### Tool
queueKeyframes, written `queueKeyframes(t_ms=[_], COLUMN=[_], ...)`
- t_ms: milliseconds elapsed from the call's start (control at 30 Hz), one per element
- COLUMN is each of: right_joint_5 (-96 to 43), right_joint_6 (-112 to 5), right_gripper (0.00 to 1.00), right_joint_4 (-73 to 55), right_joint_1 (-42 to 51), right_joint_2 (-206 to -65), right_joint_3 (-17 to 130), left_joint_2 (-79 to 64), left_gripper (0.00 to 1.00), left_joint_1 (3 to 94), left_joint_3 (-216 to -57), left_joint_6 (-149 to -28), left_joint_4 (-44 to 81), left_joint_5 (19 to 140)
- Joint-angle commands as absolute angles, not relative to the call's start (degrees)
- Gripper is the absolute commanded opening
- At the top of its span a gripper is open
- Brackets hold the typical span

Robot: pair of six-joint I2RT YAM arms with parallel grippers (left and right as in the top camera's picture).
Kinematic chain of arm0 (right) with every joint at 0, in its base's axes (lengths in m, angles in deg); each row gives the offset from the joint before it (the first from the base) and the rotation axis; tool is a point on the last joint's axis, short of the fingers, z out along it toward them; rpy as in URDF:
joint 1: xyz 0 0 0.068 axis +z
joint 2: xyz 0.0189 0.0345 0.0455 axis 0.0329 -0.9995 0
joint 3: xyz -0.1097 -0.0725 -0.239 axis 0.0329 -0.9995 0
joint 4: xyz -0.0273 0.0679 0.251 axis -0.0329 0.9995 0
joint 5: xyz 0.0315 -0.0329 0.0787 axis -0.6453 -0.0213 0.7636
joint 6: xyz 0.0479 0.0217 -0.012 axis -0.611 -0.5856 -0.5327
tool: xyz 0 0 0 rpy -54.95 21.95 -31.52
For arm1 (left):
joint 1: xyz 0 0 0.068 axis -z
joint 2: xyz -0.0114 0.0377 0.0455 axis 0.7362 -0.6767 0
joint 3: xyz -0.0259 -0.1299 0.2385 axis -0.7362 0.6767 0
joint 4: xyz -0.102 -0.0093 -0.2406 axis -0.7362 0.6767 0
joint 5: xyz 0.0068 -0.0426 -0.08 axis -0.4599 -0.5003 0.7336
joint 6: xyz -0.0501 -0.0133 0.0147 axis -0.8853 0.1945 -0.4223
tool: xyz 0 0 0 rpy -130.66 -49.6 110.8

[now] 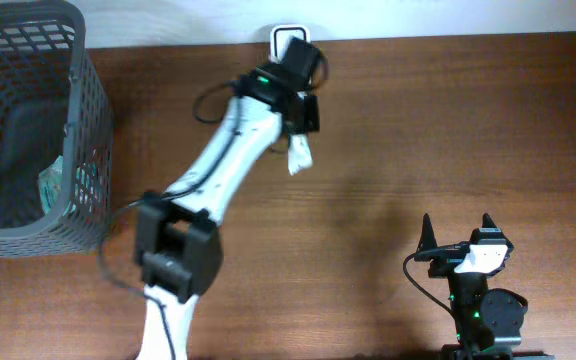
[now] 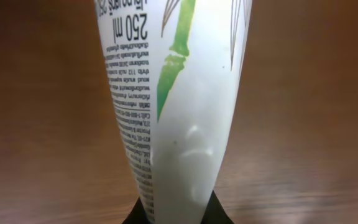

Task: Scan the item barcode
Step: 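Carry the white tube with the left gripper and place it near the scanner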

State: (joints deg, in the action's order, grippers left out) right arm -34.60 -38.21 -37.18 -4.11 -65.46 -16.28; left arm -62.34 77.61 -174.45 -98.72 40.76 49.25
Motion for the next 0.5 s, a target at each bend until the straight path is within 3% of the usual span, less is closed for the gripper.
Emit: queueKeyframes(t_ms=[0,33,67,133,200,433,467], right_joint_5=[-34.91,-34.91,-34.91,-34.91,-34.91,-34.91,-34.91], right_joint_6=[-38.04,-38.04,-38.04,-38.04,-38.04,-38.04,-38.04], right_gripper=[0.99,0.99,0.99,0.99,0.99,0.99,0.99], right_joint_4=[-37.01,-37.01,-37.01,-37.01,-37.01,-37.01,-37.01], right_joint_1=[-4.32,-4.32,-4.32,-4.32,-4.32,-4.32,-4.32], right_joint_2=[-65.09,-65.09,-65.09,-65.09,-65.09,-65.09,-65.09], right_joint_3=[-16.74,-16.74,-16.74,-16.74,-16.74,-16.74,-16.74], left_joint_2=[-67.57,-68.92,-69.99,-70.28,-70.08,-62.39,-60.51], left_gripper=[0.00,0.08,0.27,0.34,0.71,0.76,0.82], left_joint_1=[81.69,82.46,83.14,83.38,83.36,76.01,73.39], left_joint_3=[-174.87,-174.87,-174.87,-174.89,-175.96,-206.48,-211.28], left_joint_6=[-99.62,-99.62,-99.62,-99.60,-98.72,-88.67,-86.22], left_joint_4=[39.65,39.02,38.78,38.78,38.78,45.27,45.27], left_joint_5=[41.55,38.93,37.57,37.62,37.62,37.60,36.87])
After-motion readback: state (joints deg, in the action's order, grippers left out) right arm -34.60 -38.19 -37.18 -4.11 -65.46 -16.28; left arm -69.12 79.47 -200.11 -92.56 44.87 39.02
